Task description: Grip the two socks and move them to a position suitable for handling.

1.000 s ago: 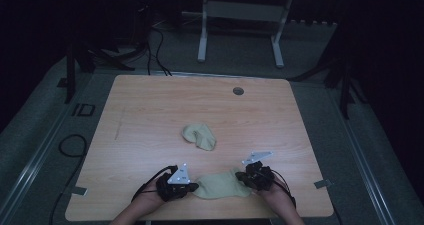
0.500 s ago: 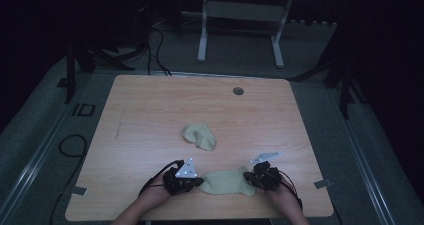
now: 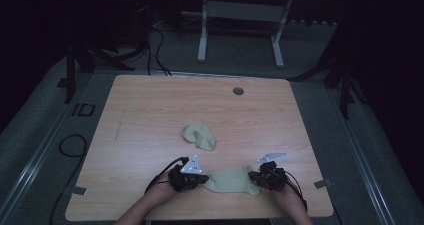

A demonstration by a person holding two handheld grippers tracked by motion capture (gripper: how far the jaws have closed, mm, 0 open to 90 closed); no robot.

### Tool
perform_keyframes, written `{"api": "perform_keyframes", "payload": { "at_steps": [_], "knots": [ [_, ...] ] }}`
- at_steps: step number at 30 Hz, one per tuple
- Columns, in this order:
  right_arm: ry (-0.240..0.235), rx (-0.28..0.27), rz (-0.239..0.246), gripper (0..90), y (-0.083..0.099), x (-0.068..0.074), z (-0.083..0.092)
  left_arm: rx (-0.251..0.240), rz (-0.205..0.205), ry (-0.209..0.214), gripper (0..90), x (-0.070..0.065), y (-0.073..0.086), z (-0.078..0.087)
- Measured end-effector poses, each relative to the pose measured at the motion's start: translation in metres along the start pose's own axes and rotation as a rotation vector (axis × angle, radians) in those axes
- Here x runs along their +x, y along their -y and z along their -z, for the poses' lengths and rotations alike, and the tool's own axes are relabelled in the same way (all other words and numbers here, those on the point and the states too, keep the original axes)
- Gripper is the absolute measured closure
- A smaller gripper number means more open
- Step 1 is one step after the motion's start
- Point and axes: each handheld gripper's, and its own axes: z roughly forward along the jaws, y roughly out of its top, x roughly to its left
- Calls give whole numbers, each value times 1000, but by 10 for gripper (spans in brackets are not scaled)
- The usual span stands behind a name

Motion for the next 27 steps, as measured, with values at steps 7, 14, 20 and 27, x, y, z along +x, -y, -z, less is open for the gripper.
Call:
{"api": "perform_keyframes", "payload": {
  "at_steps": [7,14,20,27],
  "knots": [
    [-6,-10,19,784,-6,8,7,-77,34,26,755,2,-3,14],
    [-10,-49,58,639,-39,16,14,-90,45,-8,675,-1,4,39],
    [-6,-57,106,620,-84,21,2,-56,95,-40,675,1,26,51],
    [-9,-50,143,552,-136,28,-25,-58,152,-52,676,4,40,60]
  ]
}}
